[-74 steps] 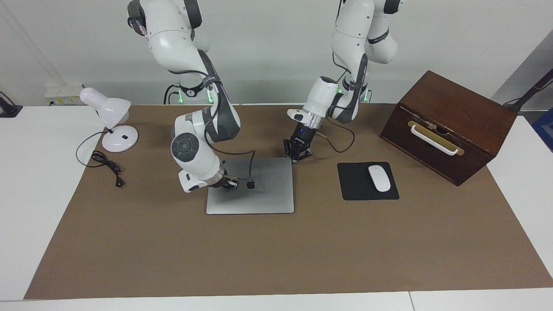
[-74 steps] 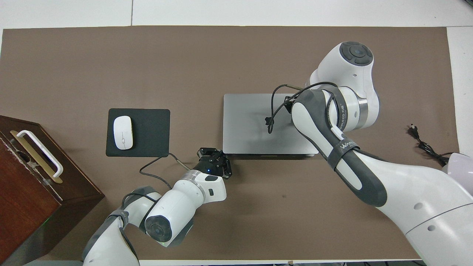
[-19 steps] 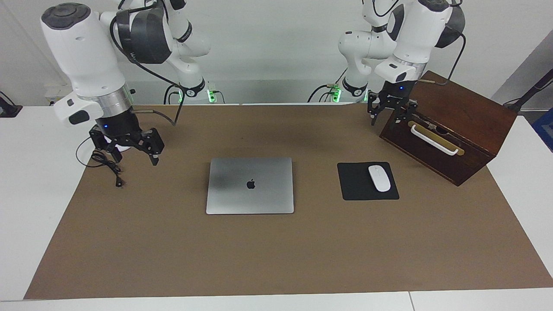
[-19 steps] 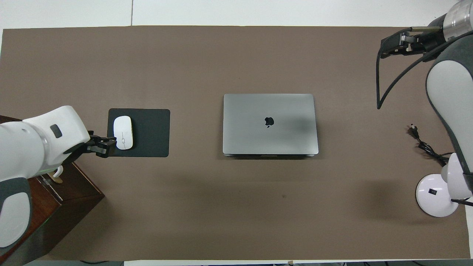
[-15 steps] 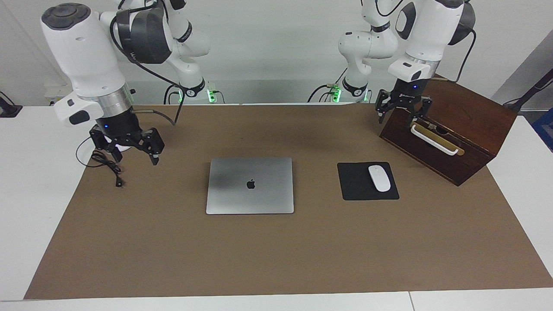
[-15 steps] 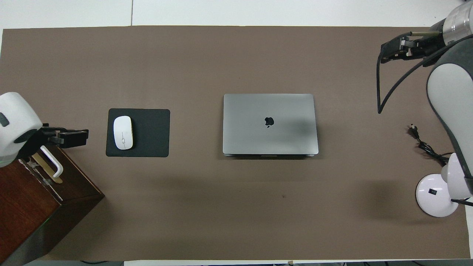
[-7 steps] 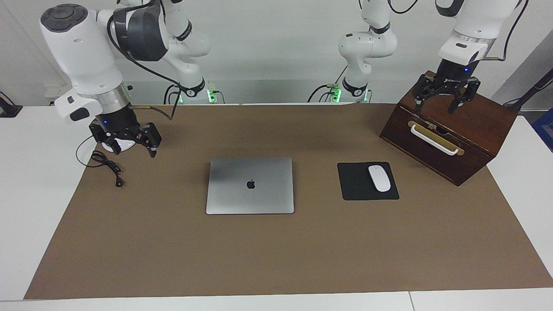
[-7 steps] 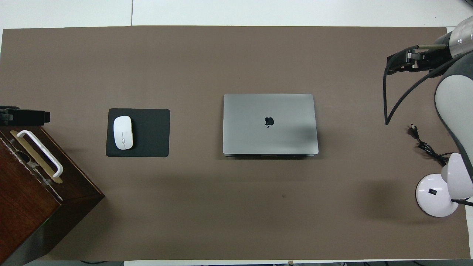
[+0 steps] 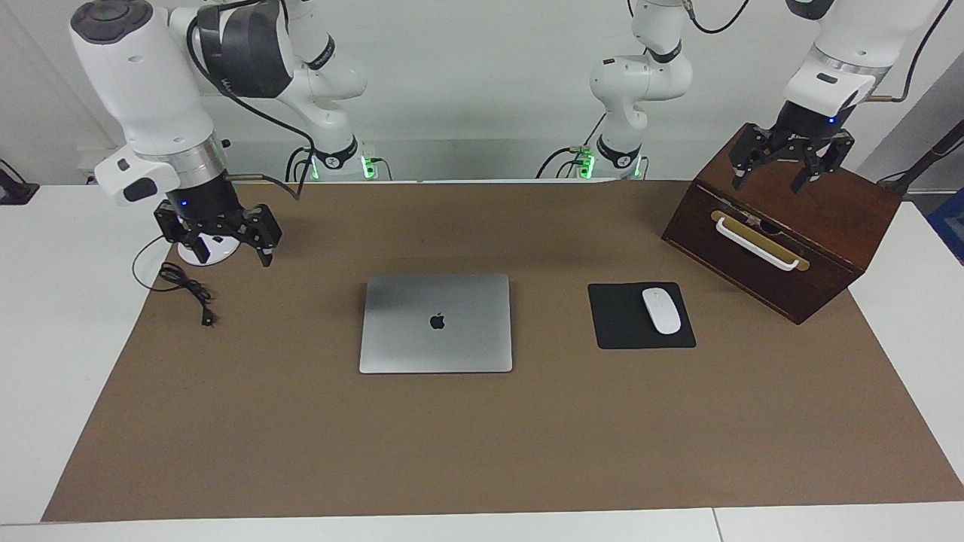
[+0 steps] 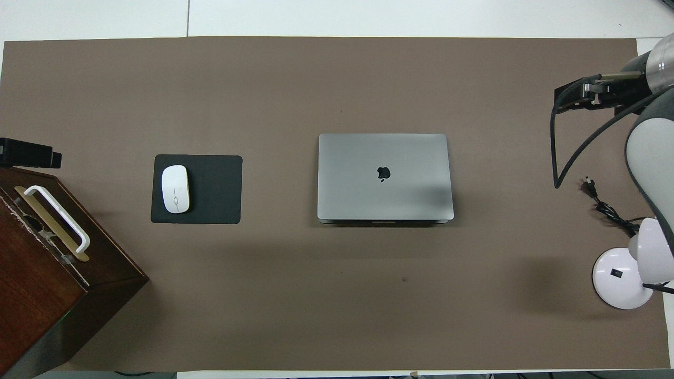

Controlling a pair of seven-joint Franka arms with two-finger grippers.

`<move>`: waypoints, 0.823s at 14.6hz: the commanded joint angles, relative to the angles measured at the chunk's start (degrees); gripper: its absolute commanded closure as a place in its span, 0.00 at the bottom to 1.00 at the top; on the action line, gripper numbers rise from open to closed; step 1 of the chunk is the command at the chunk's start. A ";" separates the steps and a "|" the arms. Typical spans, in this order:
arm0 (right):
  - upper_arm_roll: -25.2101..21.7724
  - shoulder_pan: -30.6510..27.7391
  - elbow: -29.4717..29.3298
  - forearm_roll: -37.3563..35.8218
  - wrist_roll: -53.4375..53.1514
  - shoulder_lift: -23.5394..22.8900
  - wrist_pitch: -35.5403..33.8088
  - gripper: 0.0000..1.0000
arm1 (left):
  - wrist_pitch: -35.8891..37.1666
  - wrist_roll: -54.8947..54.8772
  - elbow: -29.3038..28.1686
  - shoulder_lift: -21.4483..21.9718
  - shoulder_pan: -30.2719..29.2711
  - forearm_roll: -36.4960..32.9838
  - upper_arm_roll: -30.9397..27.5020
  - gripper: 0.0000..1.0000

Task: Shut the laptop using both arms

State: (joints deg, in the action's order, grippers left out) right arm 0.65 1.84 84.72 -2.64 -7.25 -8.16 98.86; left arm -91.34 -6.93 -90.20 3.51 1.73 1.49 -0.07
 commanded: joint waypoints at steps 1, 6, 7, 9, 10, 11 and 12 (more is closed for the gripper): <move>0.49 -0.69 2.99 0.09 1.62 2.19 0.98 0.00 | 1.78 -0.01 0.99 -0.97 -0.85 -0.43 0.42 0.00; 0.49 -0.87 2.38 0.09 3.11 1.83 2.04 0.00 | 1.87 -0.01 -0.59 -0.26 -0.77 -0.79 0.42 0.00; 0.49 -0.87 2.38 0.18 3.03 1.83 2.04 0.00 | 1.87 -0.01 -0.68 -0.18 -0.77 -0.70 0.42 0.00; 0.49 -1.04 2.47 0.18 3.03 1.83 2.04 0.00 | 1.96 -0.01 -0.68 -0.18 -0.77 -0.70 0.42 0.00; 0.49 -1.04 2.55 0.18 3.03 1.83 2.21 0.00 | 1.96 -0.01 -0.86 -0.18 -0.77 -0.70 0.42 0.00; 0.41 -0.96 2.47 0.09 2.94 1.83 2.30 0.00 | 2.04 -0.01 -0.86 -0.18 -0.77 -0.70 0.42 0.00; 0.49 -0.96 2.47 0.09 3.03 1.83 2.30 0.00 | 2.13 -0.01 -0.86 -0.09 -0.77 -0.70 0.42 0.00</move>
State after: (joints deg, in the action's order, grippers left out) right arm 0.61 1.83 85.54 -2.64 -6.01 -7.54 99.79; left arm -90.04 -6.93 -90.50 2.91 1.72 1.34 -0.08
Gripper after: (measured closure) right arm 0.000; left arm 0.000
